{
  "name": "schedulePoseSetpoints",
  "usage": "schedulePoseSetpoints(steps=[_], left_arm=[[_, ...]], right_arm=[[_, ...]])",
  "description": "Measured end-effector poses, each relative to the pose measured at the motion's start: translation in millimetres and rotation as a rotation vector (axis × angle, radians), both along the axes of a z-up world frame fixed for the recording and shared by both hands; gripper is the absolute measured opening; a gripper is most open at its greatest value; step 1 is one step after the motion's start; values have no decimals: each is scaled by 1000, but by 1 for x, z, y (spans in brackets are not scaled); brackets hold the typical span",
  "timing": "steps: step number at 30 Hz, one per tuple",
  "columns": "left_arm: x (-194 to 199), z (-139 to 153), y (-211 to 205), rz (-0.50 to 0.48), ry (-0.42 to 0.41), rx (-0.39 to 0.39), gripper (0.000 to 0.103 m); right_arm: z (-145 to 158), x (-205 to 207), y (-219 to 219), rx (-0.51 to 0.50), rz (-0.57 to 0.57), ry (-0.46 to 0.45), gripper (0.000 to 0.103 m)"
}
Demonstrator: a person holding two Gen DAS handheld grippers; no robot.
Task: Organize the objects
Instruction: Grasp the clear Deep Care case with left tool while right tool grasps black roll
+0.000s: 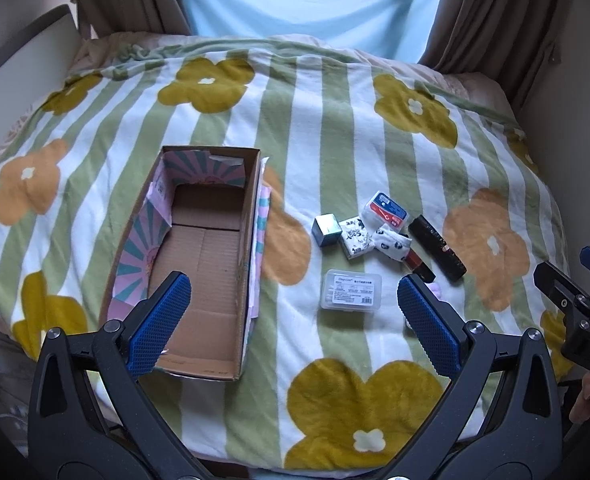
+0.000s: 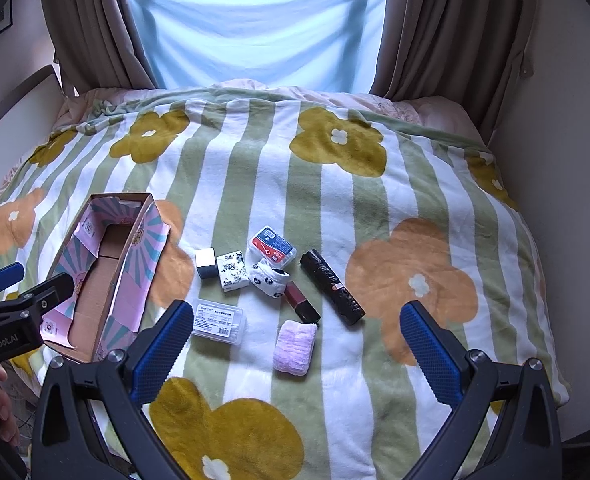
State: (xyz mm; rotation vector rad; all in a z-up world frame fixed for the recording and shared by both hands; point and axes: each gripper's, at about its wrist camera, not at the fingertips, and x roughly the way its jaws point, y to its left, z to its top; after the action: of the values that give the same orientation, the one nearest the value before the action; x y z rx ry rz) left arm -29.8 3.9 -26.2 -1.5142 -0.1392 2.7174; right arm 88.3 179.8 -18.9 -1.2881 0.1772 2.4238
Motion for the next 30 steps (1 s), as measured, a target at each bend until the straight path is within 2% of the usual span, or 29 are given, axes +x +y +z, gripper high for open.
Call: schedulePoseSetpoints(steps=[7, 15, 22, 27, 30], left_arm=[[-11, -23, 32, -27, -61, 13, 102], [-30, -66, 64, -15, -171, 22, 102], [-50, -127, 84, 15, -284, 57, 102], [-64, -171, 95, 29, -356, 52, 102], [-71, -196, 96, 53, -398, 53, 102]], right_arm=[[-16, -6, 31, -11, 23, -56, 102], [-55, -28, 74, -29, 100, -131, 100], [-114, -58, 114, -21, 184, -242, 93], [-159, -81, 131, -43, 263, -305, 93], [-185, -94, 134, -43, 328, -361, 86]])
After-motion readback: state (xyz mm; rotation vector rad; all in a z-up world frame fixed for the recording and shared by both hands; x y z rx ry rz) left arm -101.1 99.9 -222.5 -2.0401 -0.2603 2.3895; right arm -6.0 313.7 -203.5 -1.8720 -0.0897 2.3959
